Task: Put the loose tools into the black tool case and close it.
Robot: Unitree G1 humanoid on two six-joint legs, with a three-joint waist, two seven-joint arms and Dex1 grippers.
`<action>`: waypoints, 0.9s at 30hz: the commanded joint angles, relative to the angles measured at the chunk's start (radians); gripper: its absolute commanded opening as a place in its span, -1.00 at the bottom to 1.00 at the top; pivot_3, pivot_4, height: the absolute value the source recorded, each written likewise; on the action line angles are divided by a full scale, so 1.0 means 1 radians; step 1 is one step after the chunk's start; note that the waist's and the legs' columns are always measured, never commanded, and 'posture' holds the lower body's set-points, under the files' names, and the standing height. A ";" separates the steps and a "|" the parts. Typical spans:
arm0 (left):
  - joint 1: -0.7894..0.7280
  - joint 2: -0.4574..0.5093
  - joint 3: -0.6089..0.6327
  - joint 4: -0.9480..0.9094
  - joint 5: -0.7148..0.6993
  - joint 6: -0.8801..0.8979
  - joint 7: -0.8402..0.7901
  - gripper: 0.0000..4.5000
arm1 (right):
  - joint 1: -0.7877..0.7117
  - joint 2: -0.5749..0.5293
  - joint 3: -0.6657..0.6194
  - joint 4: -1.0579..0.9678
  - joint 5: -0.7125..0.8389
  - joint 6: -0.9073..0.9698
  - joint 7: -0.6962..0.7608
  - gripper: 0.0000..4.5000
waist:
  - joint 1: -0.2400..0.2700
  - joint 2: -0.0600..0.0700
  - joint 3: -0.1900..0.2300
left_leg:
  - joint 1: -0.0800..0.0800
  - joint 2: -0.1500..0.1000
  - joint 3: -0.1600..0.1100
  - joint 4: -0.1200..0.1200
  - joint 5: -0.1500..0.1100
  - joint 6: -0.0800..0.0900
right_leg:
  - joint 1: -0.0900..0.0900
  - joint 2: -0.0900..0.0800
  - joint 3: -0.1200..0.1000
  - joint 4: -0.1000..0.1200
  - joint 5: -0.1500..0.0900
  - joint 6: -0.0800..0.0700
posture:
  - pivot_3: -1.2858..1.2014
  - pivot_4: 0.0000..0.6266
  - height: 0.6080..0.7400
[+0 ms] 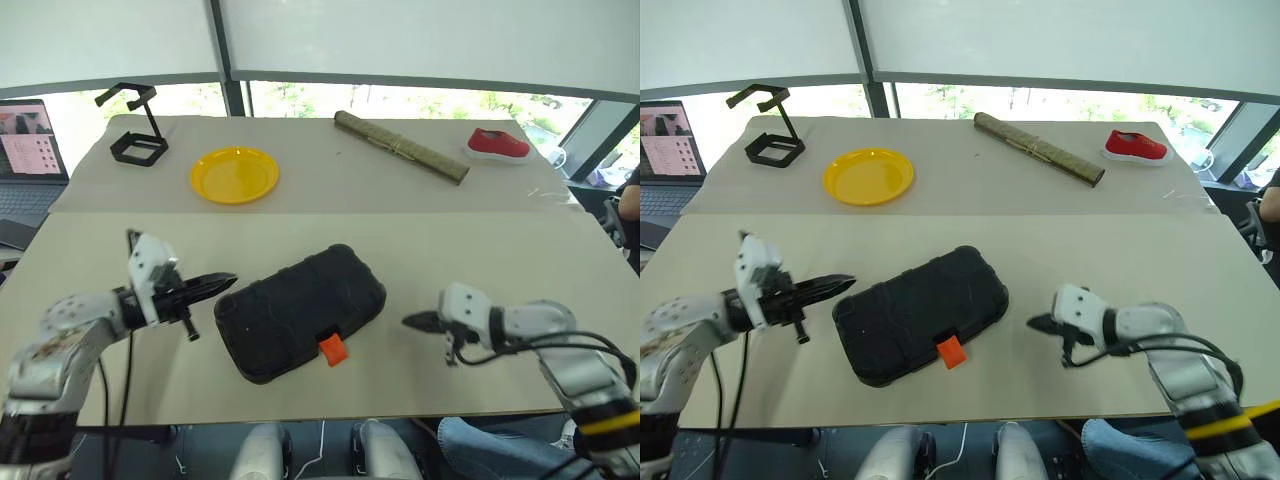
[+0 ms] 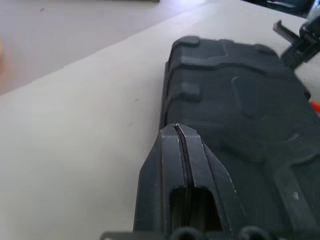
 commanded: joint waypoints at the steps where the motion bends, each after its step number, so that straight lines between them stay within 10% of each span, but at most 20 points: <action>1: -0.081 0.002 -0.090 0.021 0.035 -0.026 -0.071 -0.99 | 0.049 -0.016 -0.036 -0.137 0.054 0.062 -0.004 -1.00 | -0.004 0.000 0.000 | 0.000 0.000 0.000 0.000 0.000 0.000 | 0.000 0.001 0.000 0.000 0.000 0.000 | 0.03 -0.52 1.00; 8: -0.191 0.020 -0.340 0.031 0.200 -0.034 -0.176 -0.99 | 0.073 0.044 0.032 -0.388 0.162 0.302 -0.082 -1.00 | -0.005 0.000 0.000 | -0.001 0.001 0.000 0.000 0.000 0.000 | 0.000 0.003 0.001 -0.001 -0.001 0.000 | 0.03 -0.52 1.00; 27: -0.153 -0.019 -0.359 -0.016 0.205 0.065 -0.130 -0.99 | -0.084 0.199 0.236 -0.345 0.064 0.338 -0.203 -1.00 | 0.003 -0.001 0.000 | -0.002 0.000 -0.002 0.002 0.000 0.000 | 0.000 0.004 0.002 -0.001 -0.002 0.002 | 0.03 -0.52 1.00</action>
